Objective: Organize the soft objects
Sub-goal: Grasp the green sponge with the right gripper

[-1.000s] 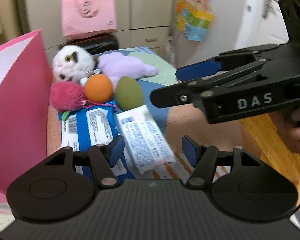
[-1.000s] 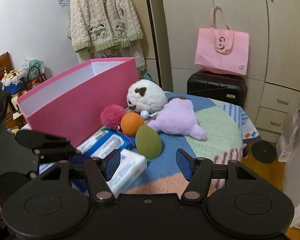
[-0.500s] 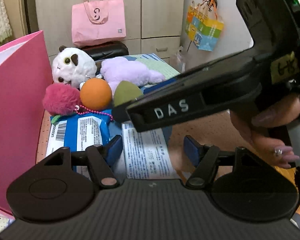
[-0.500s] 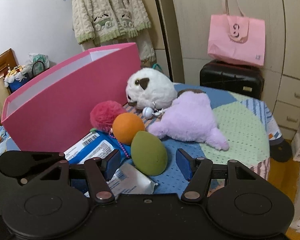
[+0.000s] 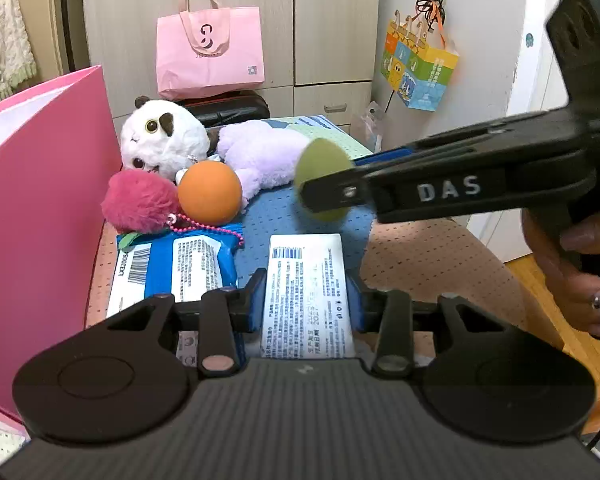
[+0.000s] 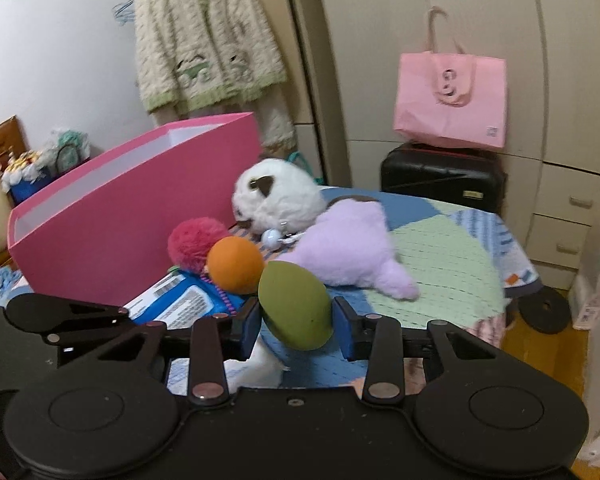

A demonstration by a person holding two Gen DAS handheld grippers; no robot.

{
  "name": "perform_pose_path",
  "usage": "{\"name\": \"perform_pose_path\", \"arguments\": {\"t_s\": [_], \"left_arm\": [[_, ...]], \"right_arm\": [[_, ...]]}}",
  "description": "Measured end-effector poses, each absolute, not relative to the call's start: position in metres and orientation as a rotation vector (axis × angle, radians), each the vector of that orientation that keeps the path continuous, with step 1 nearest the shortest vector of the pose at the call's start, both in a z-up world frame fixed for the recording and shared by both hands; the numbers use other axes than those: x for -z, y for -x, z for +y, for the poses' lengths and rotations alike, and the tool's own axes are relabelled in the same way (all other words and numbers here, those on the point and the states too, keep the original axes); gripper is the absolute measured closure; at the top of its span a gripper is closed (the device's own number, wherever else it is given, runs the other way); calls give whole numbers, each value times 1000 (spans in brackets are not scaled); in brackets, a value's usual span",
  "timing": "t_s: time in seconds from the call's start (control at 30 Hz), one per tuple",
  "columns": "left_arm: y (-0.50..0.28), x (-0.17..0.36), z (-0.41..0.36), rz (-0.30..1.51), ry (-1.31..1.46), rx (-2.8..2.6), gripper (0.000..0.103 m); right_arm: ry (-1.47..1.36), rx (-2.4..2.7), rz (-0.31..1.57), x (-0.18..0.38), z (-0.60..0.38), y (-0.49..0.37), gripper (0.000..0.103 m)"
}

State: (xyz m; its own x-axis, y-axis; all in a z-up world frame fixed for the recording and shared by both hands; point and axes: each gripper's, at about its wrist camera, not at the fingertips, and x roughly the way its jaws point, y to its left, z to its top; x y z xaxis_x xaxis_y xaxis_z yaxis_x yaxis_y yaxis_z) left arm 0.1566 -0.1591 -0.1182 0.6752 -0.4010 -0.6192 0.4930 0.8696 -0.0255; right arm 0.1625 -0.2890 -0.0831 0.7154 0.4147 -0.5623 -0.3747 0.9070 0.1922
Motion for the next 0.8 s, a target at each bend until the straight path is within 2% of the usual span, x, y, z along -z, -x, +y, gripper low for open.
{"name": "perform_pose_path", "arguments": {"t_s": [0.8], "left_arm": [[-115, 93, -128, 700, -36, 624, 65]], "right_arm": [[-46, -359, 733, 75, -291, -90, 59]]}}
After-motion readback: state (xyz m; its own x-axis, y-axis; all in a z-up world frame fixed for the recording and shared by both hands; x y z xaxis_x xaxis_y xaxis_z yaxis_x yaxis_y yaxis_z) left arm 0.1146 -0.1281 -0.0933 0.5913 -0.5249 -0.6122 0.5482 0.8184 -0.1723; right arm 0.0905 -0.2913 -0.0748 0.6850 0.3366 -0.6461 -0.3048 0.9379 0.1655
